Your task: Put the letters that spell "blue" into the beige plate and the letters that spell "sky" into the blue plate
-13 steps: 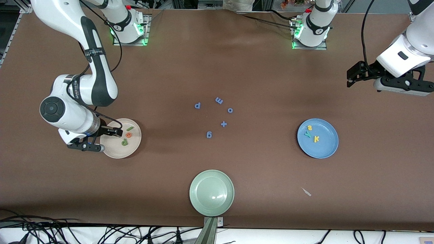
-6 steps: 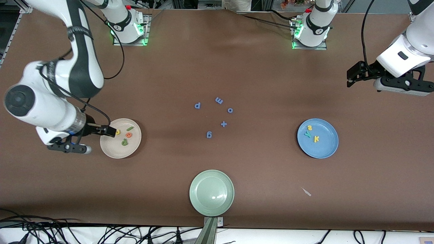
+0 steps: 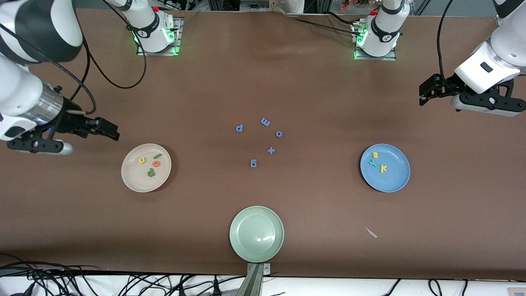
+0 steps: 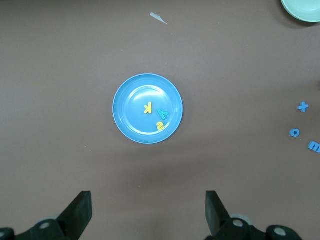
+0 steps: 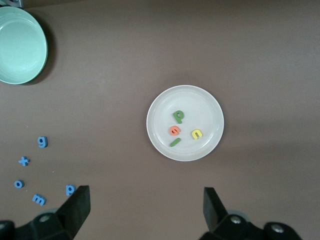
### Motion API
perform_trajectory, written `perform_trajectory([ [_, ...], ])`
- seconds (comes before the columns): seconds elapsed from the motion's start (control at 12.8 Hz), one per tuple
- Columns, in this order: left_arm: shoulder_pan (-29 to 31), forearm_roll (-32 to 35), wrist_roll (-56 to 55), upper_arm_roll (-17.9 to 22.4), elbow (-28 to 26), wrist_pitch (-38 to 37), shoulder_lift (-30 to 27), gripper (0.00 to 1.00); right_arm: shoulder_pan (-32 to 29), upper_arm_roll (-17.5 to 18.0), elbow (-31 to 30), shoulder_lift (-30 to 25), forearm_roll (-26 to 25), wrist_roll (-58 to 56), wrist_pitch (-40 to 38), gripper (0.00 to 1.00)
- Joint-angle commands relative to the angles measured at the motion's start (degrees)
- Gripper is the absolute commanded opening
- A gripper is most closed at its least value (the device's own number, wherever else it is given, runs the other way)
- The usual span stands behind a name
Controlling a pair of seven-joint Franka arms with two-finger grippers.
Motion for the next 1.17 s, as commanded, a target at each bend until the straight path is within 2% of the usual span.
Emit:
perform_trajectory([
  [0.0, -0.19, 0.66, 0.45, -0.04, 1.18, -0.81, 0.43, 1.0, 0.06, 0.08, -0.02, -1.59, -0.06, 0.5, -2.72, 1.0],
  [0.16, -0.19, 0.66, 0.36, -0.04, 1.18, -0.81, 0.43, 1.0, 0.06, -0.44, -0.11, -4.67, -0.32, 0.06, -5.01, 1.0],
  [0.31, -0.19, 0.66, 0.45, -0.04, 1.18, -0.81, 0.43, 1.0, -0.03, -2.64, -0.02, -4.86, -0.24, -0.21, -6.85, 1.0],
  [0.55, -0.19, 0.66, 0.45, -0.04, 1.18, -0.81, 0.43, 1.0, 0.06, -2.03, -0.02, -4.86, -2.95, -0.29, -7.83, 1.0],
  [1.1, -0.01, 0.66, 0.63, -0.04, 1.18, -0.81, 0.52, 1.0, 0.5, -1.77, -0.11, -4.85, -2.96, -0.2, -8.01, 1.0],
])
